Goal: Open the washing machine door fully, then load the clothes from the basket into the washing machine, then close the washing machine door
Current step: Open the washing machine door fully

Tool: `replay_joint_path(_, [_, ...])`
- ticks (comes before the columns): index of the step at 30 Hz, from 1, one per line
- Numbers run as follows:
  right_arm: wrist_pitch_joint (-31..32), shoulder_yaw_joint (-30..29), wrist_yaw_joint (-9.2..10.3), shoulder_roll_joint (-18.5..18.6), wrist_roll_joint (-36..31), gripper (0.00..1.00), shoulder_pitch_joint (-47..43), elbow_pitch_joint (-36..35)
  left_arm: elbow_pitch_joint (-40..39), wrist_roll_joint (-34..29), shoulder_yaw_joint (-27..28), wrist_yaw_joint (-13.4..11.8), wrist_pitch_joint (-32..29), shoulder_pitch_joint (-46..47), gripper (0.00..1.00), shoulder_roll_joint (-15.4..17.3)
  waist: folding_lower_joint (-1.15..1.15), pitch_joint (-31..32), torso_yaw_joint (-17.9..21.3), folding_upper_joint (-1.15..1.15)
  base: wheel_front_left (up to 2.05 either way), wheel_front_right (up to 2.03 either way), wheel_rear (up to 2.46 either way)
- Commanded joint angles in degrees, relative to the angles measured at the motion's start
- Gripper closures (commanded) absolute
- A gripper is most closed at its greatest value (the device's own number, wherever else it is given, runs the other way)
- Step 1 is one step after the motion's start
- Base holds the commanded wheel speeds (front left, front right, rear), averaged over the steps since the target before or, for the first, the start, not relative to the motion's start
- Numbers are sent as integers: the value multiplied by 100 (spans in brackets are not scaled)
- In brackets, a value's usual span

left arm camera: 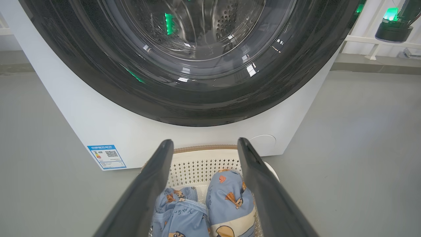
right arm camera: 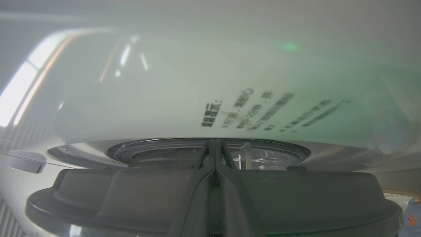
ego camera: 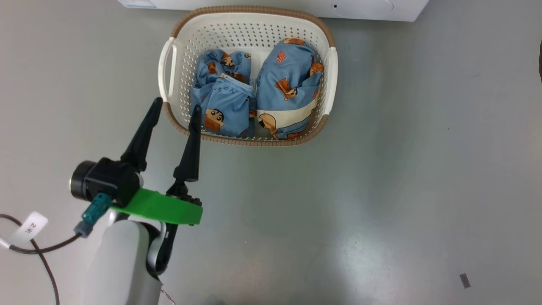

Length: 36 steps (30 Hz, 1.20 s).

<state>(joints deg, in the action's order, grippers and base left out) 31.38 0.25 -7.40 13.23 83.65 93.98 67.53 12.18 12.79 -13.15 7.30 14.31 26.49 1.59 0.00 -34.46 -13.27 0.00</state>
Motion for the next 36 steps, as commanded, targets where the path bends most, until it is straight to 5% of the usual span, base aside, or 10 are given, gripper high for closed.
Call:
replay_joint_path(1, [104, 46, -9, -175, -90, 100, 171, -105, -137, 26, 159, -34, 69, 47, 0, 129, 0, -4, 1, 0, 0, 0, 0])
replay_joint_path(20, [877, 21, -9, -201, 107, 100, -805, -871, -46, 66, 130, -80, 69, -27, 0, 129, 0, 248, 50, 0, 0, 0, 0])
replay_joint_path(36, [1517, 81, -9, -492, 319, 100, -2526, -2480, 99, 5, 167, -75, 69, -316, 0, 129, 0, 777, 108, 0, 0, 0, 0])
